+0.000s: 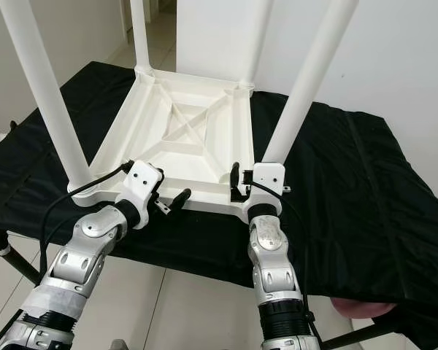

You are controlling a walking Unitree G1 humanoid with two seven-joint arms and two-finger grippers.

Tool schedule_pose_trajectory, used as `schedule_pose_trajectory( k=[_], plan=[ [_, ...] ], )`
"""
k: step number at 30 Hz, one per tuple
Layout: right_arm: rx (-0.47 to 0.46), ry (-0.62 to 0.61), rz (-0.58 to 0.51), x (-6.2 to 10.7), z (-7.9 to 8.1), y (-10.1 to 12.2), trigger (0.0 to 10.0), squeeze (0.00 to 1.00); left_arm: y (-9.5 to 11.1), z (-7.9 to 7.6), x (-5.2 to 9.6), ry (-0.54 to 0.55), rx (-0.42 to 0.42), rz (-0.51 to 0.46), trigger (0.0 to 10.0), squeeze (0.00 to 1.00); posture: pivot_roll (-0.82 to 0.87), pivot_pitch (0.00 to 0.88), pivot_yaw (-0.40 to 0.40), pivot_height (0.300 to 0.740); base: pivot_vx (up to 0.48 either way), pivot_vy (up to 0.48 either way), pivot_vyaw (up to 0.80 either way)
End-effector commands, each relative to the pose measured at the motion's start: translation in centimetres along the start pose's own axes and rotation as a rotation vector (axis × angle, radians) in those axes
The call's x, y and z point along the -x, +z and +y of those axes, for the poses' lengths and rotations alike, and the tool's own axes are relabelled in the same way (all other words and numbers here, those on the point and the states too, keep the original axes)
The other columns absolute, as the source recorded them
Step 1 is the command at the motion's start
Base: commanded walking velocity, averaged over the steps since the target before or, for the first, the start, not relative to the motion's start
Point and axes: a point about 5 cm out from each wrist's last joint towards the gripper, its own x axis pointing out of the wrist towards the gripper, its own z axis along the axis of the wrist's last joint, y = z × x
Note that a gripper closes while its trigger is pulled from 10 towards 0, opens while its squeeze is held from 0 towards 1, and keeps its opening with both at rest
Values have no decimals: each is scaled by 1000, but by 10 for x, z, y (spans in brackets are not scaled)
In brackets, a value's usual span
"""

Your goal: Building children table

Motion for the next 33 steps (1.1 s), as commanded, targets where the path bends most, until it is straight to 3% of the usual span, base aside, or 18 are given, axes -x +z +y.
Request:
schedule_pose_trajectory(
  k=[1, 4, 12, 22, 27, 33],
  plan=[
    [5, 22, 23, 0, 6, -5, 10000, 0, -2, 6, -1, 102, 7, 9, 10000, 0, -15, 0, -88, 740, 0, 0, 0],
    [26, -27, 3, 0, -6, -1, 10000, 0, 1, 5, -1, 101, 22, -10, 10000, 0, -15, 0, -88, 740, 0, 0, 0],
    [32, -29, -17, 0, -12, 2, 10000, 0, 3, 2, -2, 87, 29, -22, 10000, 0, -19, 0, -87, 740, 0, 0, 0],
    [6, 15, -155, -16, -19, 45, 10000, 0, 1, 4, 0, 83, -12, -20, 10000, 0, -24, 0, -83, 740, 0, 0, 0],
    [18, 29, -215, -24, -21, 64, 10000, 0, 13, -5, 4, 1, -15, -82, 10000, 0, -18, 0, -92, 740, 0, 0, 0],
    [28, 49, -231, -25, -21, 69, 10000, 0, 18, -13, 10, -74, -15, -126, 10000, 0, -15, 0, -95, 740, 0, 0, 0]
  ],
)
